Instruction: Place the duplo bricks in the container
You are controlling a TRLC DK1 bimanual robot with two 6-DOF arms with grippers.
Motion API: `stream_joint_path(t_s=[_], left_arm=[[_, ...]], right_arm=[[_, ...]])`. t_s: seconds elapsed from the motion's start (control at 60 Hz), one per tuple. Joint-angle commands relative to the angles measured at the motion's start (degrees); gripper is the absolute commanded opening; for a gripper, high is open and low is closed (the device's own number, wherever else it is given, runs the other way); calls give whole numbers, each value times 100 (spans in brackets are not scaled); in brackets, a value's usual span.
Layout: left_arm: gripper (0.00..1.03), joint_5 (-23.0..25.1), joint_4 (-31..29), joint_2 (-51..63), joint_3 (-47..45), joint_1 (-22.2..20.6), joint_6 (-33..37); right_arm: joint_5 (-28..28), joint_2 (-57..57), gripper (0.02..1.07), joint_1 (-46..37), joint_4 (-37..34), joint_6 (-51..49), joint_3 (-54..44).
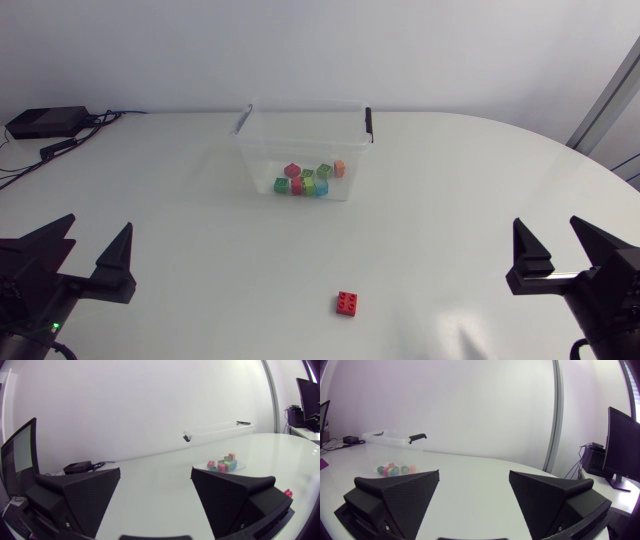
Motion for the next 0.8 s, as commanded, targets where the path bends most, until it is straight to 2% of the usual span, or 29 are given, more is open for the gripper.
stream_joint_path(t_s=[0.0,0.467,0.583,0.683,0.783], left_arm=[[99,-17,16,-65,-91,-26,43],[99,-17,16,-65,-91,-26,43],[99,-17,16,-65,-91,-26,43],[99,-17,16,-65,-91,-26,43],[99,-17,16,-65,-91,-26,43]], right_arm=[[-32,-45,103,35,-28,14,-115],[-50,-45,103,-9,-36,5,-62],[-111,52,103,114,-274,14,281],[-111,570,103,422,-405,14,738],[-137,1678,103,650,-652,-39,1432]])
